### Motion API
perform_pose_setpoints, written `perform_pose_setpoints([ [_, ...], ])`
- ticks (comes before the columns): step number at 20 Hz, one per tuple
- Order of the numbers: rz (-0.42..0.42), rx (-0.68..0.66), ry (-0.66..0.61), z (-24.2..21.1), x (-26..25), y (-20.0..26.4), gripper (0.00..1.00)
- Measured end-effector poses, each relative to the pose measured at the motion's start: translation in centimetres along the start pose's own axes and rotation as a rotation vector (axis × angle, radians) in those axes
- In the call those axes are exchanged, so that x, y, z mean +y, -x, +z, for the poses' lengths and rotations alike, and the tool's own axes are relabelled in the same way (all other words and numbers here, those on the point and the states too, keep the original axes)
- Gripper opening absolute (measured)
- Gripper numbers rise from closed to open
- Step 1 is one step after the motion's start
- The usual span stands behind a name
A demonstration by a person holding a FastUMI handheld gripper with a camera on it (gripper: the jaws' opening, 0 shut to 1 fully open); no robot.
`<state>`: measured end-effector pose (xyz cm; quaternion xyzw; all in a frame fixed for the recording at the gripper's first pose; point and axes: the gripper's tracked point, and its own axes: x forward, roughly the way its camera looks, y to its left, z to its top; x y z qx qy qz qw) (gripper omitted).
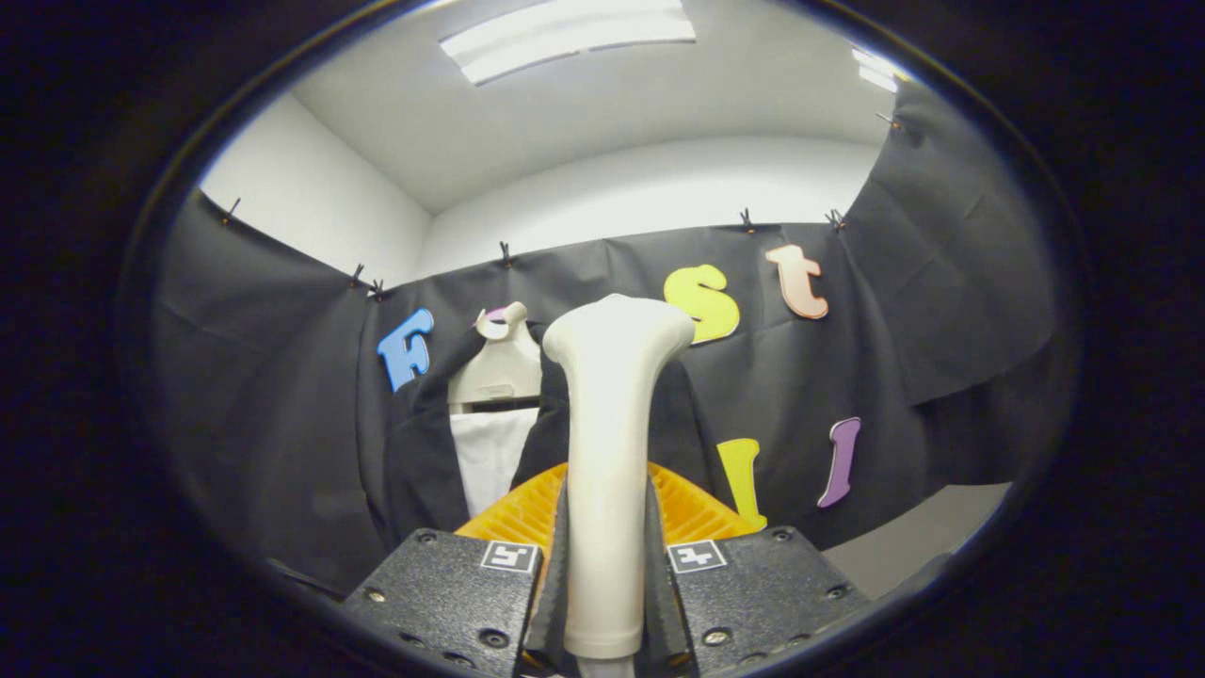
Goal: Iron the clothes twice with a garment steamer, once on the left side and once on the right side.
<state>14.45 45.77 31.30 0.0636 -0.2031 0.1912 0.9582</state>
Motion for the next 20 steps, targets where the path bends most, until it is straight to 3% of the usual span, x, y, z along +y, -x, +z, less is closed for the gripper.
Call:
perform_pose_setpoints([
  [9, 0.023, 0.066, 0.035, -4.9, -0.4, -1.6, 0.37],
  [20, 0.052, 0.238, 0.043, -13.0, -0.1, 2.0, 0.37],
])
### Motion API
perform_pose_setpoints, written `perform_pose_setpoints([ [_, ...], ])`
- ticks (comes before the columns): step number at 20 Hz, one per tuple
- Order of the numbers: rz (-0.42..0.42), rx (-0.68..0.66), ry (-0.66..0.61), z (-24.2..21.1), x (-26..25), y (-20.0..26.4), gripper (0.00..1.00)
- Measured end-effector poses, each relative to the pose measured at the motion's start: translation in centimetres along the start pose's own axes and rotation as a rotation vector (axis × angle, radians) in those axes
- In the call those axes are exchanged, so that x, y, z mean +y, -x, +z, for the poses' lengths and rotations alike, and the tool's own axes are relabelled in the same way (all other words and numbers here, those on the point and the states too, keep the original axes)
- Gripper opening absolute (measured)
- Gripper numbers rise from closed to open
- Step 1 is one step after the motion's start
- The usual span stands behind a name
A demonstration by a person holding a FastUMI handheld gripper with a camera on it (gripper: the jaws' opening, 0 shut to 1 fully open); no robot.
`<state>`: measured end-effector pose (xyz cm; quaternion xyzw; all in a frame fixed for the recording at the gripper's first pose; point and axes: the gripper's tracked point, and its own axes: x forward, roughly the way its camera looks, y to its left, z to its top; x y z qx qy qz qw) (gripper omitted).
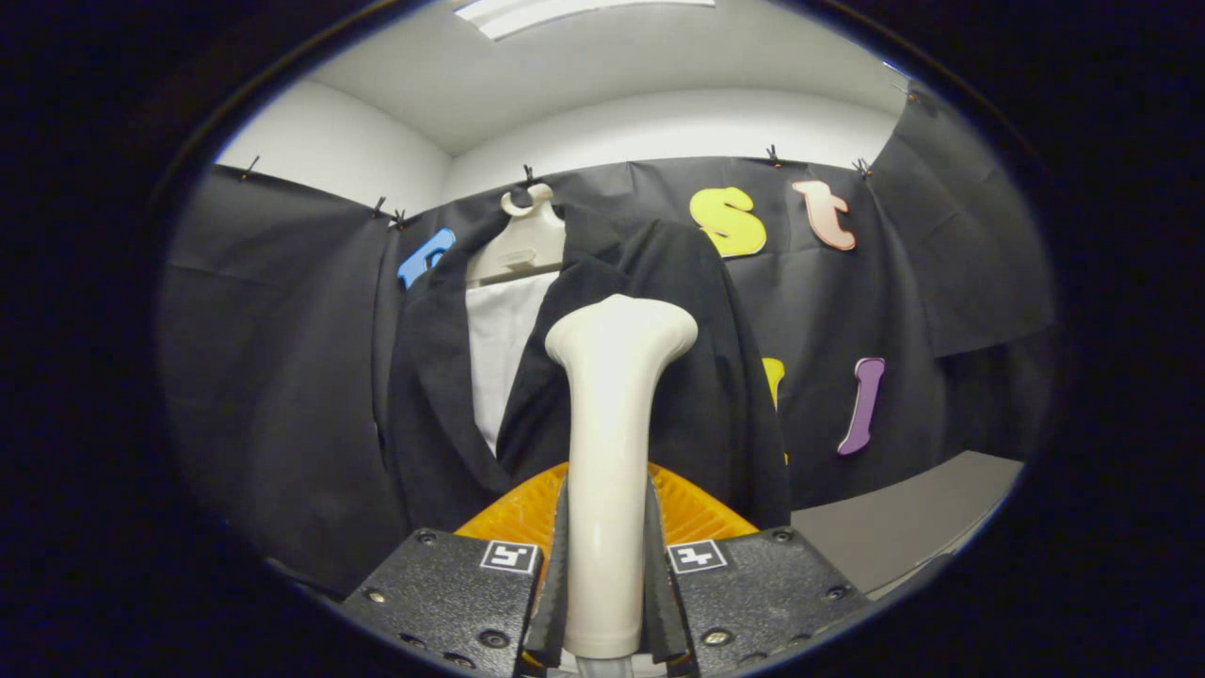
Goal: Iron the clothes twice with a garment steamer, once on the left side and once on the right side.
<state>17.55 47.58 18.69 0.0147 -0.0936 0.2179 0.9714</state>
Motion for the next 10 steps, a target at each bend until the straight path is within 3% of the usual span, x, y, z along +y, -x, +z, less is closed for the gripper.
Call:
perform_pose_setpoints([
  [10, 0.010, 0.175, 0.018, -7.8, -0.3, 2.2, 0.37],
])
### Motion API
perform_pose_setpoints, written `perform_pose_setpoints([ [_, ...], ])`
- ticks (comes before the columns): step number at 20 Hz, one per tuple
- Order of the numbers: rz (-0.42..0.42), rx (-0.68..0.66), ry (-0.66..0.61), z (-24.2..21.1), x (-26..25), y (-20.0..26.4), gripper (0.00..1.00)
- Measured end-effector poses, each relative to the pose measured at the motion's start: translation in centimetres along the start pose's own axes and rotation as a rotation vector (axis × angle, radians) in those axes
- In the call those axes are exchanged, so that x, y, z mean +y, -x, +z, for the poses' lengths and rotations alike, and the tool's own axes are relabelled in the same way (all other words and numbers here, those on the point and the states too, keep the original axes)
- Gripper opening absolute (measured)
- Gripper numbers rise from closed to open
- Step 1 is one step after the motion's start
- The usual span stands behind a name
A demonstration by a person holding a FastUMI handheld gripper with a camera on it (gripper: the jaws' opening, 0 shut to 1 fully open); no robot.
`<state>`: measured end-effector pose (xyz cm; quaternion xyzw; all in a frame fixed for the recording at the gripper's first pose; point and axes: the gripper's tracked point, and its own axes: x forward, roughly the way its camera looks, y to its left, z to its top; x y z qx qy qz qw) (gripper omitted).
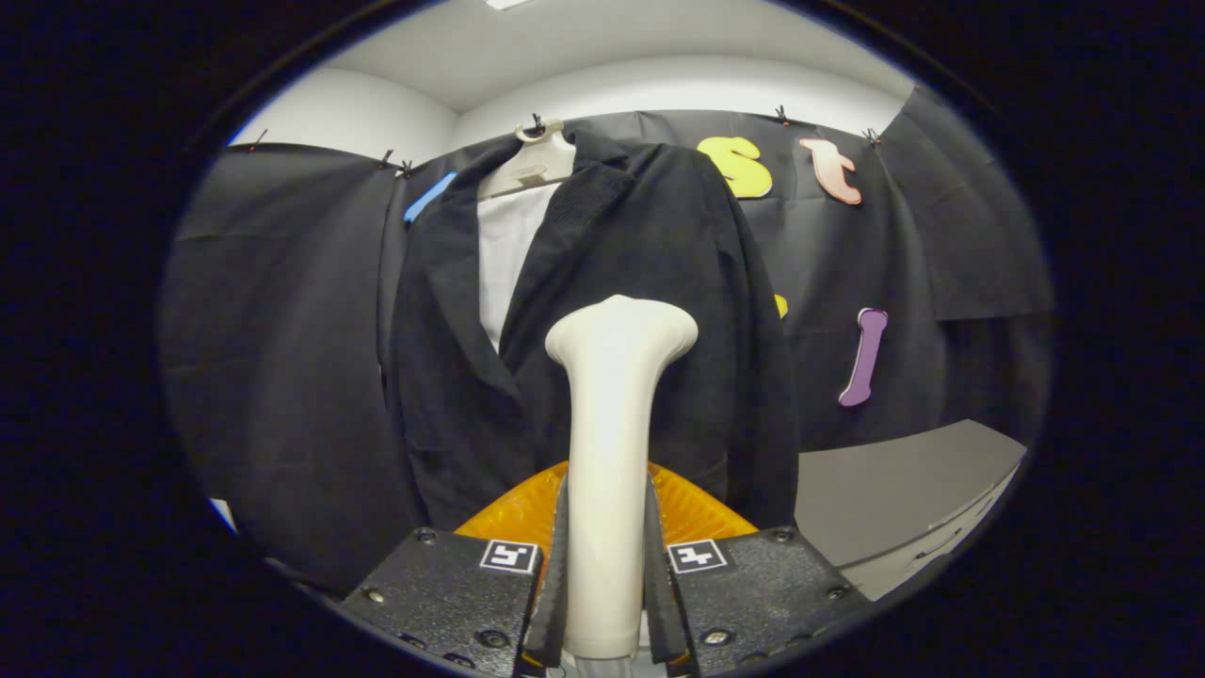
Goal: Iron the clothes twice with a garment steamer, once on the left side and once on the right side.
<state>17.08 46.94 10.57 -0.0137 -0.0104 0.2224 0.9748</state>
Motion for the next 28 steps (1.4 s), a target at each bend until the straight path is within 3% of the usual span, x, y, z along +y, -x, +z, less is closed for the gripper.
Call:
perform_pose_setpoints([
  [28, -0.020, 0.355, 0.067, -18.1, -2.3, 4.1, 0.37],
])
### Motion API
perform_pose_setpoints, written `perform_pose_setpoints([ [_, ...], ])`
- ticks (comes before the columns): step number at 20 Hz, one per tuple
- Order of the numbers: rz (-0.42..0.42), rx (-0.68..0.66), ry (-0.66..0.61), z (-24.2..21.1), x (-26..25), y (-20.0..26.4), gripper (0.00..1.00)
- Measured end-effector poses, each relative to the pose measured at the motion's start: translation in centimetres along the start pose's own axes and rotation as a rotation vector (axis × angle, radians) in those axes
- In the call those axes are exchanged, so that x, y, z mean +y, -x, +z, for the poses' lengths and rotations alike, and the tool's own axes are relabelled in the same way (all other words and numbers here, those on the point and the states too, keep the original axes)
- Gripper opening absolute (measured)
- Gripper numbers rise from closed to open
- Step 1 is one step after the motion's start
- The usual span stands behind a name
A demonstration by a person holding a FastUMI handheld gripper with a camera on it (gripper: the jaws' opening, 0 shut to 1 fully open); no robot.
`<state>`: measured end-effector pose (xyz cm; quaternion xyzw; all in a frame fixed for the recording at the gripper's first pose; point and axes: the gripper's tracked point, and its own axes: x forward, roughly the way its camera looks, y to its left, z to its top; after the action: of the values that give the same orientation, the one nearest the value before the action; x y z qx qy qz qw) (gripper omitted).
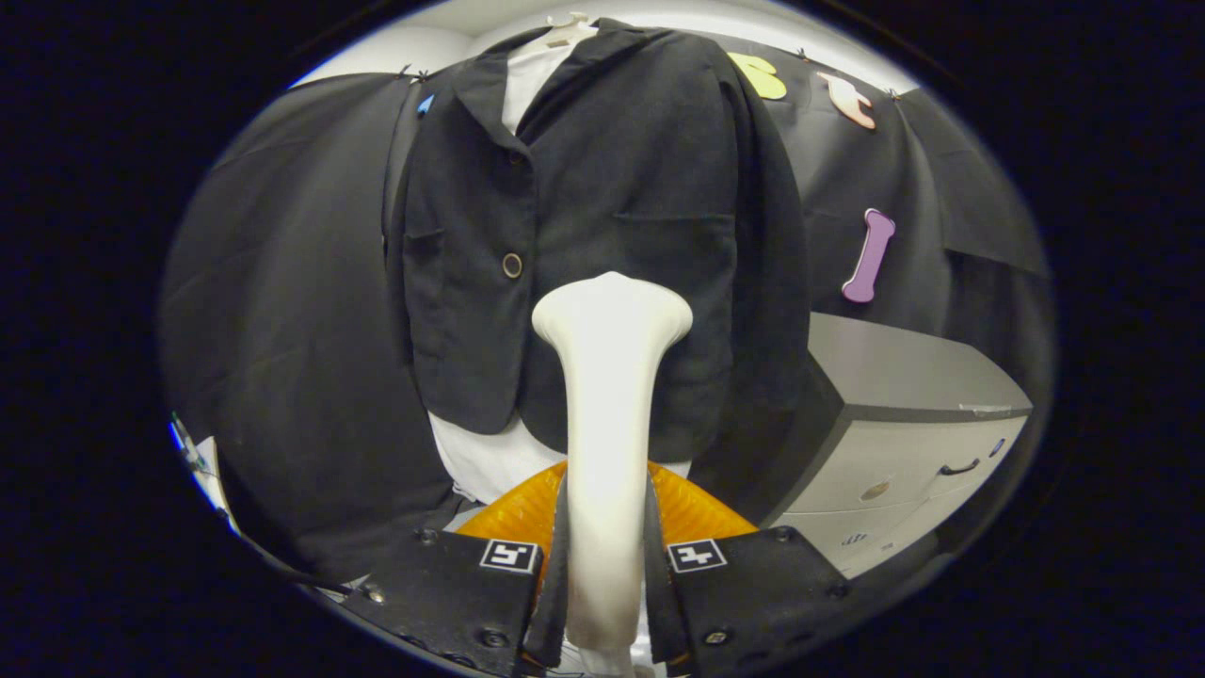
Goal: Iron the clothes twice with a garment steamer, once on the left side and once on the right side.
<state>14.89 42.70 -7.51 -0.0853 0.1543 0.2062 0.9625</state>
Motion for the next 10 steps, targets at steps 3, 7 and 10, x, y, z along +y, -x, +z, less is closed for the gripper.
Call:
perform_pose_setpoints([
  [3, -0.002, 0.047, 0.010, -2.3, -0.4, -0.3, 0.37],
  [7, 0.000, 0.086, 0.036, -4.2, -0.7, -0.6, 0.37],
  [10, -0.003, 0.118, 0.061, -5.4, -0.5, -0.8, 0.37],
])
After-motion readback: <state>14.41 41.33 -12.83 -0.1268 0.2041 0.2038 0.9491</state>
